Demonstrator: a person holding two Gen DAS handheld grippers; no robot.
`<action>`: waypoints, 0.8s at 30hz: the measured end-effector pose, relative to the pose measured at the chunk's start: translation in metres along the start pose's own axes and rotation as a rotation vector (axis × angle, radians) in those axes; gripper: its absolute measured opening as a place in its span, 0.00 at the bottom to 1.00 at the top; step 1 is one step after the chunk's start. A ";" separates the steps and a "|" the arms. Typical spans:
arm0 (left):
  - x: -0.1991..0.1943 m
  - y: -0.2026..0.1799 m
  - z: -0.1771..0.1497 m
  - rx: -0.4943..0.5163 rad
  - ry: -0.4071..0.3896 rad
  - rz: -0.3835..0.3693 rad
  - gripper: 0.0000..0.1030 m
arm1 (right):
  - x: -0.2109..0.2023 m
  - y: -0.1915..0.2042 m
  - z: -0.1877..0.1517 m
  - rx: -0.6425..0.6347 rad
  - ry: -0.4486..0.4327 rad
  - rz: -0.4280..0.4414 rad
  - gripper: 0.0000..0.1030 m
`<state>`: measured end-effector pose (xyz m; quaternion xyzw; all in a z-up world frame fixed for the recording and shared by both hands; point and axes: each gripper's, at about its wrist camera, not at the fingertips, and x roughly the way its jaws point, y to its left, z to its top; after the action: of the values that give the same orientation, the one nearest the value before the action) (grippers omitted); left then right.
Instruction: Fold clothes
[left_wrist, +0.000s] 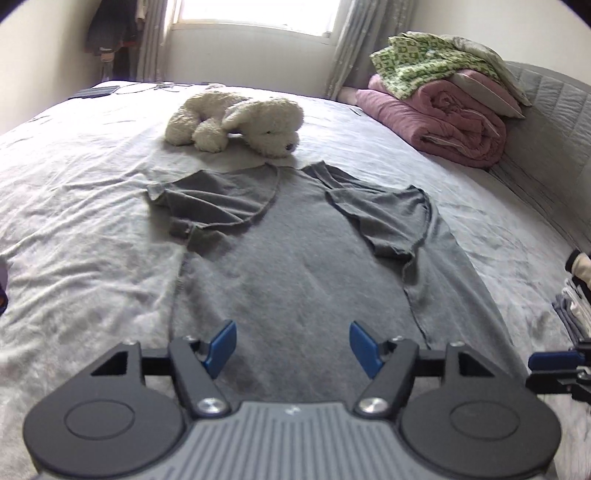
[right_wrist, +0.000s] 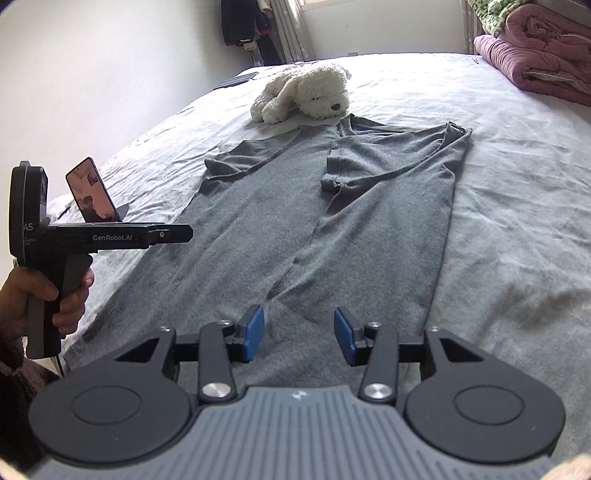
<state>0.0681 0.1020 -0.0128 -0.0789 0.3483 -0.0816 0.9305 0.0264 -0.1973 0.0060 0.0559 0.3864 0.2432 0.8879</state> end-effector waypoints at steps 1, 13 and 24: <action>0.003 0.006 0.004 -0.029 -0.017 0.010 0.76 | 0.003 0.001 0.004 0.005 -0.004 -0.001 0.47; 0.063 0.067 0.032 -0.320 0.013 -0.018 0.56 | 0.059 0.005 0.045 0.063 0.020 0.035 0.48; 0.087 0.104 0.037 -0.448 -0.022 -0.113 0.50 | 0.107 0.016 0.080 0.060 0.069 0.091 0.48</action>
<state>0.1673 0.1884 -0.0622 -0.3040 0.3426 -0.0534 0.8873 0.1395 -0.1252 -0.0042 0.0916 0.4209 0.2732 0.8601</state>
